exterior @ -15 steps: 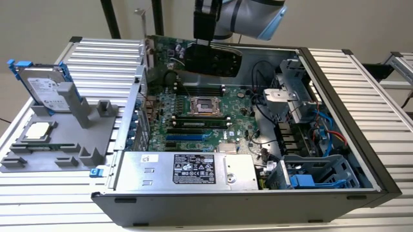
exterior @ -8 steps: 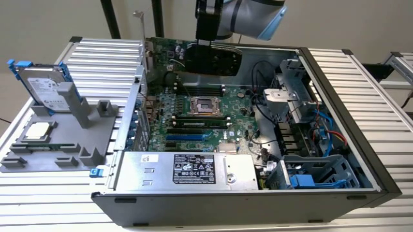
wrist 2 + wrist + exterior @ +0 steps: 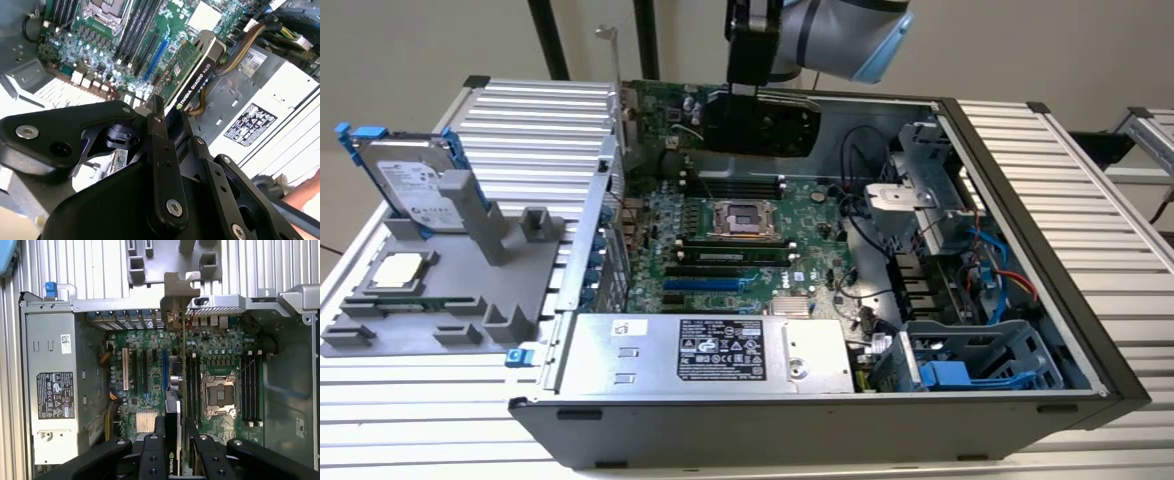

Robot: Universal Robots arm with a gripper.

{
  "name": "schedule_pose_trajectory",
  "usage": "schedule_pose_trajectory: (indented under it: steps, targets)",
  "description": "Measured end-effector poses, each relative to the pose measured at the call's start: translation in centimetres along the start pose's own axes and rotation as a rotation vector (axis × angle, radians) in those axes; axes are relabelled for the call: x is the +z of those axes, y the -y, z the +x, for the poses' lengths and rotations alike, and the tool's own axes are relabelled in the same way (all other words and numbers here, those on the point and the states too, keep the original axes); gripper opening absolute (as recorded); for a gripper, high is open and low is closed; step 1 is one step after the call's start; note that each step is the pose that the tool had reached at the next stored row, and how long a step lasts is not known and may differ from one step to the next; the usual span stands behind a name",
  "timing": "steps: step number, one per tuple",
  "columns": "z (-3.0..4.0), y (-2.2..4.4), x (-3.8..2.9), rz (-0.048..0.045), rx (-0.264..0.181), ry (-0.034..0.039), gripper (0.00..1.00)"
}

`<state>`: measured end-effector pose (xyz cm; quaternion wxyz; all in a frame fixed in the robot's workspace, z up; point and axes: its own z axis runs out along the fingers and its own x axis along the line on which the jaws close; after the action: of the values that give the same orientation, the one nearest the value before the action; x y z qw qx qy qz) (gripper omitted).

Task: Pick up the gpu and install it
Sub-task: 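Insert the gpu into the slot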

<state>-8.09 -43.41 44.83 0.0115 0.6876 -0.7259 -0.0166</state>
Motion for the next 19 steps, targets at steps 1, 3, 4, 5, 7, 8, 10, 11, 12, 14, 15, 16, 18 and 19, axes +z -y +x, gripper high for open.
schedule_pose_trajectory:
  steps: [1, 3, 4, 5, 7, 8, 10, 11, 12, 14, 15, 16, 18, 19]
  targets:
    - [0.0, 0.0, 0.08, 0.0031, 0.0, 0.0002, 0.0]
    - [0.0, 0.01, 0.25, 0.0113, 0.0, 0.0005, 0.0]
    - [0.0, 0.01, 0.33, 0.015, 0.0, 0.0008, 0.0]
    - [0.0, 0.02, 0.43, 0.0173, 0.0, 0.001, 0.0]
    - [0.0, 0.03, 0.66, 0.0186, 0.002, 0.001, 0.0]
    - [-0.01, 0.03, 0.8, 0.0188, 0.003, 0.0008, 0.0]
    - [-0.02, 0.04, 1.12, 0.0188, 0.004, -0.0006, 0.0]
    - [-0.02, 0.05, 1.28, 0.0189, 0.005, -0.0008, 0.0]
    - [-0.02, 0.05, 1.43, 0.0189, 0.006, -0.0008, 0.0]
    - [-0.02, 0.07, 1.69, 0.019, 0.009, -0.0006, 0.0]
    - [-0.02, 0.07, 1.82, 0.019, 0.01, -0.0007, 0.0]
    - [-0.02, 0.07, 1.93, 0.019, 0.011, -0.0006, 0.0]
    - [-0.02, 0.08, 2.04, 0.019, 0.012, -0.0007, 0.0]
    - [-0.02, 0.08, 2.04, 0.0189, 0.012, -0.0008, 0.0]
